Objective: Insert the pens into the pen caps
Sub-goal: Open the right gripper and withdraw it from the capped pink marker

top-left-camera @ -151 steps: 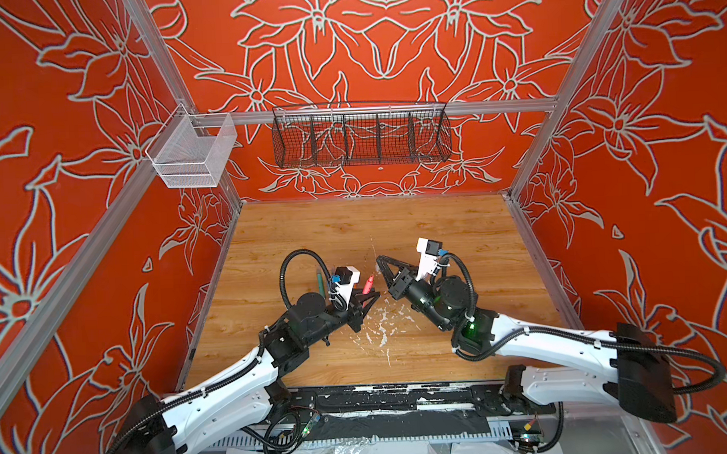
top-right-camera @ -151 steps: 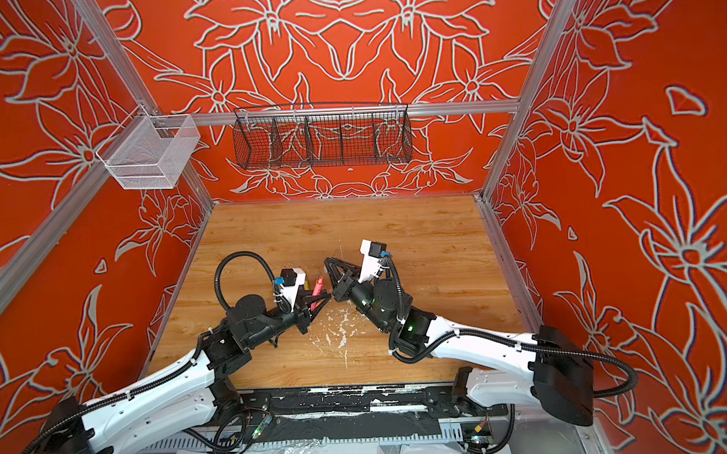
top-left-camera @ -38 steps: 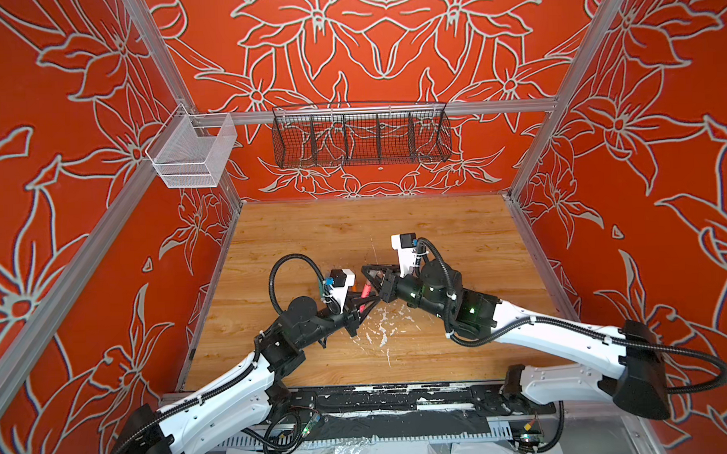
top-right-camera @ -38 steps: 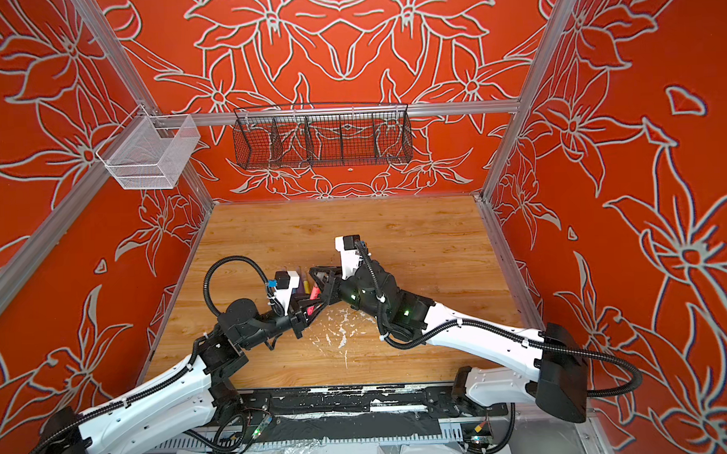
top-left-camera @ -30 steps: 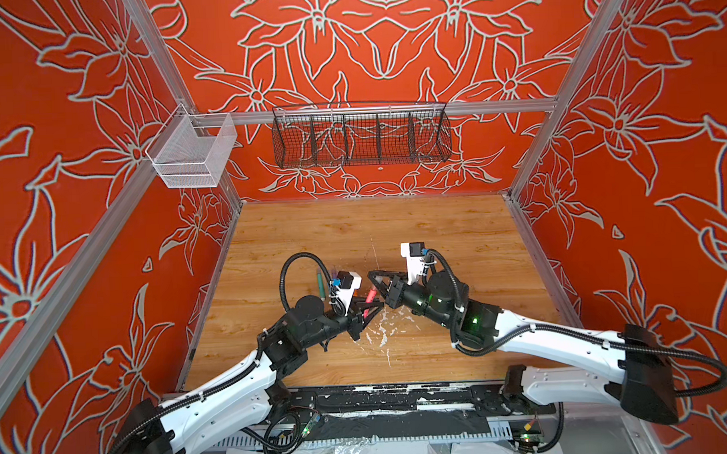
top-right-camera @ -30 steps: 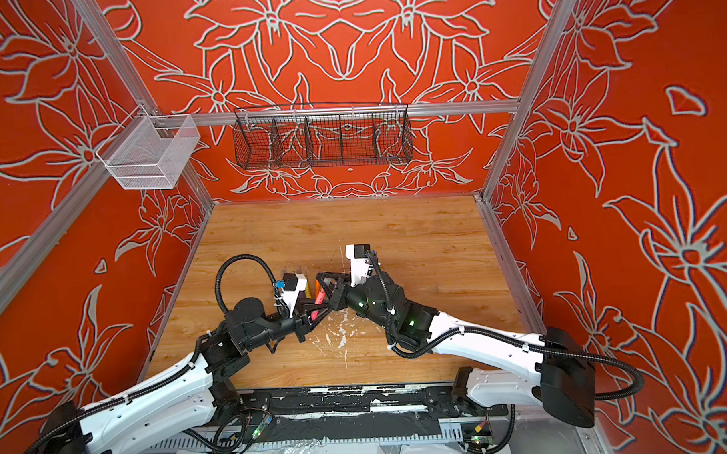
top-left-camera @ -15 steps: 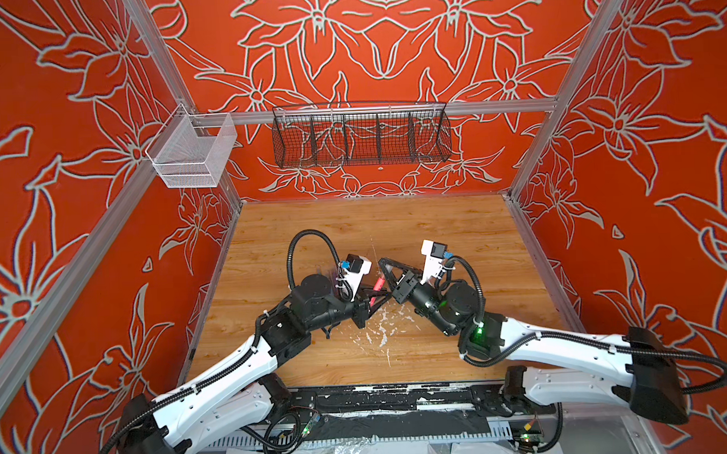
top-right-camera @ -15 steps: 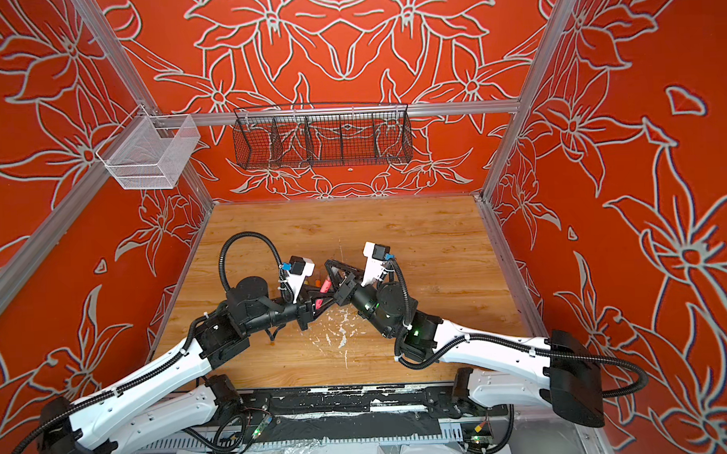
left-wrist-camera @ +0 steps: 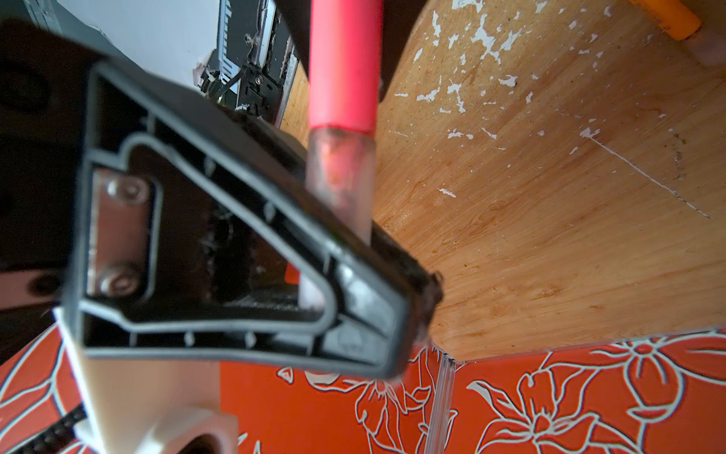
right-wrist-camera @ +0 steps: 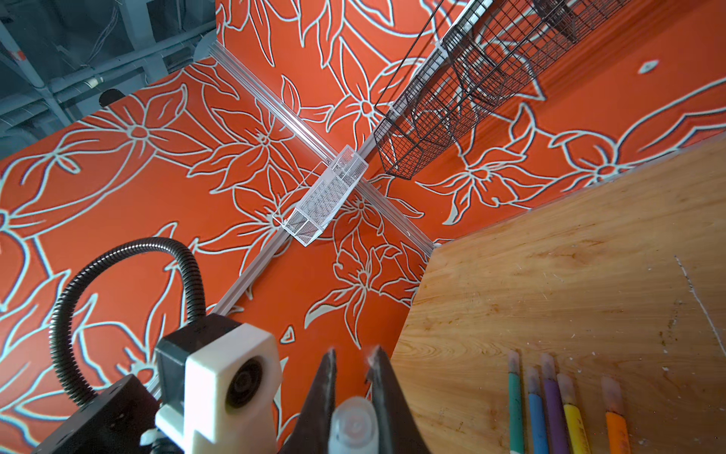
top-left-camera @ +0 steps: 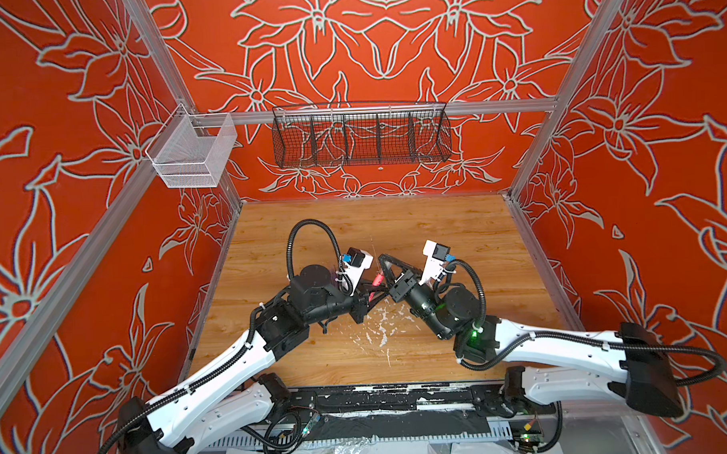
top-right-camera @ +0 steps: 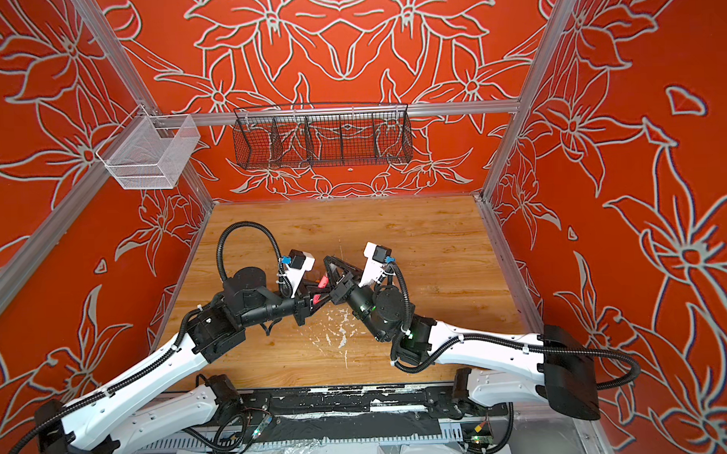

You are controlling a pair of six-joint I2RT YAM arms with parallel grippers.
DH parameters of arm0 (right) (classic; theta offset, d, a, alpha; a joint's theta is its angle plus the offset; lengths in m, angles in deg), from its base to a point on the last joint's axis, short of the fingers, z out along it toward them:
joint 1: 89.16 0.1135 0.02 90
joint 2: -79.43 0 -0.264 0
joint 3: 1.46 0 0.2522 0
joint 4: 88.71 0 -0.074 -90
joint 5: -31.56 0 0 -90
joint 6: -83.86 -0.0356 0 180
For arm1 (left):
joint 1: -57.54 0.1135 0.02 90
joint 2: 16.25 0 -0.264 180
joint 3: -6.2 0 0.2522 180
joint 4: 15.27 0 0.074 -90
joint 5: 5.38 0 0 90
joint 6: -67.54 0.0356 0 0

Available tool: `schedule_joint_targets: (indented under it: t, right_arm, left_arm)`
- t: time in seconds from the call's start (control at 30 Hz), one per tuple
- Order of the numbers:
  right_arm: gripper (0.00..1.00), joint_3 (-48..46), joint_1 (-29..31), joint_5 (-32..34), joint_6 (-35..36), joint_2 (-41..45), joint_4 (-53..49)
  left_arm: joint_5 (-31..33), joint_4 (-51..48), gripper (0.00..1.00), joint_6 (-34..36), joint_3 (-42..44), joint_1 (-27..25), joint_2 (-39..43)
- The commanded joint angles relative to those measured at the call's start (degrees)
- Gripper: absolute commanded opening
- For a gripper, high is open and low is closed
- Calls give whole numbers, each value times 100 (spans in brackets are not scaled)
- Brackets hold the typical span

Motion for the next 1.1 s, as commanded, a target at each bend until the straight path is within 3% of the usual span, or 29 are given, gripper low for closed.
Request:
schedule_joint_targets:
  t: [0.0, 0.1, 0.27, 0.53, 0.77, 0.87, 1.07]
  right_arm:
    - [0, -449, 1141, -2492, 117, -176, -1128]
    - [0, -483, 1193, -2559, 243, -101, -1062]
    - [0, -617, 1222, -2665, 376, -21, -770]
    - [0, -819, 1213, -1852, 384, 631, -1385]
    - [41, -732, 1181, -692, 599, 1909, -3231]
    - [54, -774, 1161, -204, 684, 2550, -3856]
    - [59, -978, 1134, 706, 728, 3689, -4873]
  left_arm:
    - [2003, 2018, 0, -581, -674, 644, -169]
    - [1535, 2296, 0, -933, -583, 858, -157]
    - [1403, 2368, 0, -928, -594, 894, -106]
    - [1318, 1996, 0, -608, -467, 894, 45]
    - [1464, 1884, 0, -685, 453, 818, 196]
    - [1852, 1983, 0, -679, 948, 616, 223]
    - [2994, 1317, 0, -929, 1051, 165, -188]
